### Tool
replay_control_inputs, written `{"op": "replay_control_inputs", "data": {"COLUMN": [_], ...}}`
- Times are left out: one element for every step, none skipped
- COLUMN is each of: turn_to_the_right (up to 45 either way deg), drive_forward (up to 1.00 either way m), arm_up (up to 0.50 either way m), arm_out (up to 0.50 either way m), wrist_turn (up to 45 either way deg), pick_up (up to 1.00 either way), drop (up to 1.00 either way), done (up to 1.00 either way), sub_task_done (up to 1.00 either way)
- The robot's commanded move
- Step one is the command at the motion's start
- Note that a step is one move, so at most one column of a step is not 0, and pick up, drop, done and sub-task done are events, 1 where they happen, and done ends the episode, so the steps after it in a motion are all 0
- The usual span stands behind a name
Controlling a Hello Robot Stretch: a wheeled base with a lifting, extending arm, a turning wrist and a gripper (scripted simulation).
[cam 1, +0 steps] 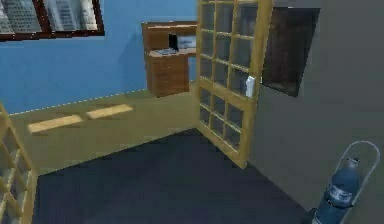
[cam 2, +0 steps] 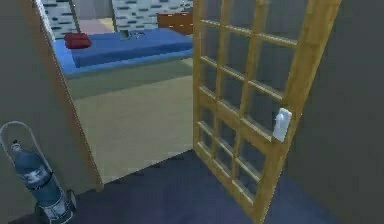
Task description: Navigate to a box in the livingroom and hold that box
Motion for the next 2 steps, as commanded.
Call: {"op": "replay_control_inputs", "data": {"turn_to_the_right": [45.0, 33.0], "drive_forward": [0.00, 0.00], "arm_up": [0.00, 0.00], "arm_out": [0.00, 0.00], "wrist_turn": [0.0, 0.0], "pick_up": [0.00, 0.00], "drop": [0.00, 0.00], "done": [0.00, 0.00], "sub_task_done": [0.00, 0.00]}}
